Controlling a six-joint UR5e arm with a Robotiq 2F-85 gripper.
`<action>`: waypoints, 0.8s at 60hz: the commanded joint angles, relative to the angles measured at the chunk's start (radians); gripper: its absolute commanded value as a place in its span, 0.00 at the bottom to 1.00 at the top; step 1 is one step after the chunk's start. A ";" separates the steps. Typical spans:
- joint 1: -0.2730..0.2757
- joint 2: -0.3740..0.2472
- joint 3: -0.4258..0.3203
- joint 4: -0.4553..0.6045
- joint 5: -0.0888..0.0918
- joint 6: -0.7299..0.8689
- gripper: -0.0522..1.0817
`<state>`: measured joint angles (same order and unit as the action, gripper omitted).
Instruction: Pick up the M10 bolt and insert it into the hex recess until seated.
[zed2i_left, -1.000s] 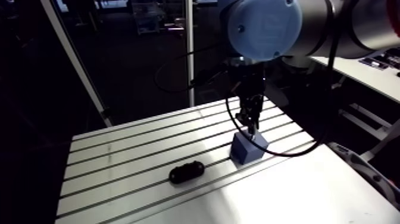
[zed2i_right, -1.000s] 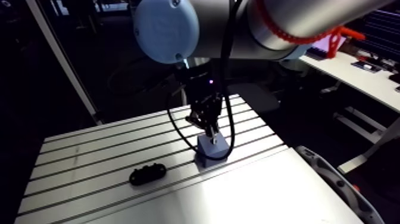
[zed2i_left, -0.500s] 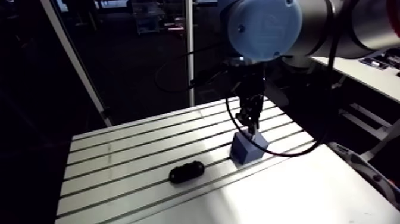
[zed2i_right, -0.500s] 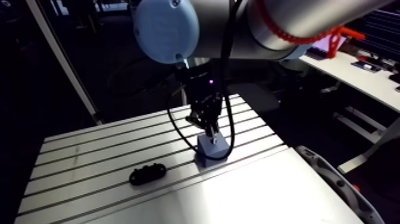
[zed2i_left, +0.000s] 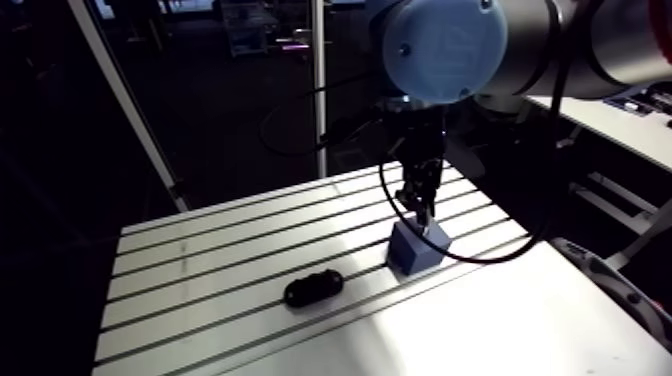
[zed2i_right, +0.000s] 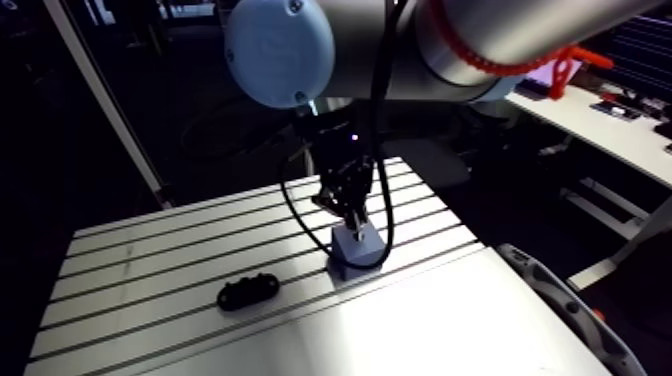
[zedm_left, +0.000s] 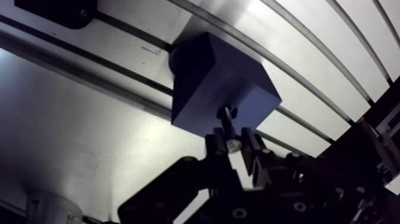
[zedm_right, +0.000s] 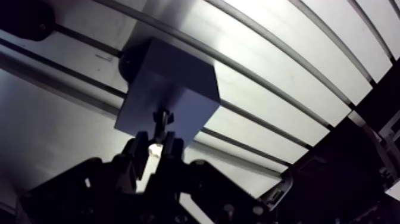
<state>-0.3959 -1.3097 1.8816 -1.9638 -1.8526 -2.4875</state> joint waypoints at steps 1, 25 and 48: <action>0.000 0.003 0.001 -0.001 0.000 0.000 1.00; 0.000 0.004 0.006 -0.017 0.000 0.000 1.00; 0.000 0.007 -0.005 -0.017 0.002 -0.003 1.00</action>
<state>-0.3959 -1.3042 1.8839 -1.9804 -1.8522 -2.4889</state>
